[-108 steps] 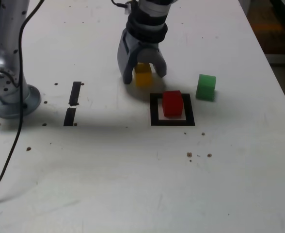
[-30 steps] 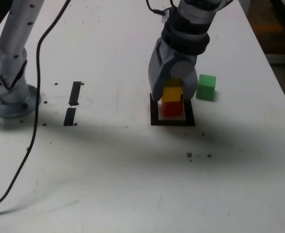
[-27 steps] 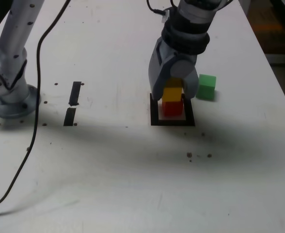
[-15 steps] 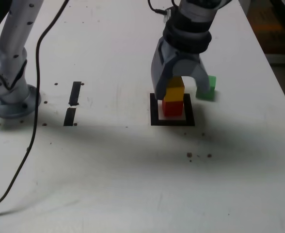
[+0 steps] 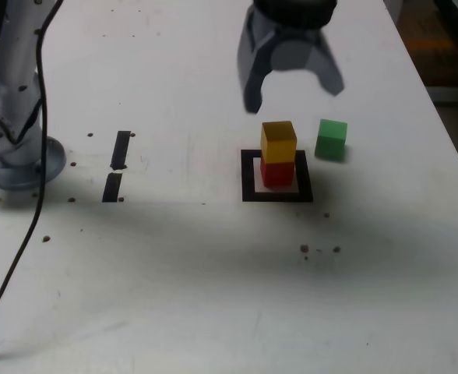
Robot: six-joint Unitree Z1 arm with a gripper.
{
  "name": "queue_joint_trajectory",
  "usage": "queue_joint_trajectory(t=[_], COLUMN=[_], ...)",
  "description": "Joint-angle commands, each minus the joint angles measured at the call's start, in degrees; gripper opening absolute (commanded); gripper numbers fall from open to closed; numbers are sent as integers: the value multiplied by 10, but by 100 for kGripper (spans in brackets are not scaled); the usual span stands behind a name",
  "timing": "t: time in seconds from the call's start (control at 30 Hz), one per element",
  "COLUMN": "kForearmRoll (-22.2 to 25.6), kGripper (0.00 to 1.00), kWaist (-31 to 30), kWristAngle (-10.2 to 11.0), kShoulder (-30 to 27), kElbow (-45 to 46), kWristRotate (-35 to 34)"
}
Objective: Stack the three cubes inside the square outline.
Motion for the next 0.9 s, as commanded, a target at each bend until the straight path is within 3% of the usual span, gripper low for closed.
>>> queue_joint_trajectory(t=[0.0, 0.17, 0.33, 0.5, 0.87], kForearmRoll=[6, 4, -1, -12, -48], kGripper=[100, 99, 99, 99, 97], kWaist=[8, 32, 48, 51, 51], kWristAngle=[12, 40, 46, 37, 8], kShoulder=[-1, 21, 59, 94, 157], kElbow=[-13, -61, -93, -95, -86], kWristRotate=[20, 123, 215, 247, 244])
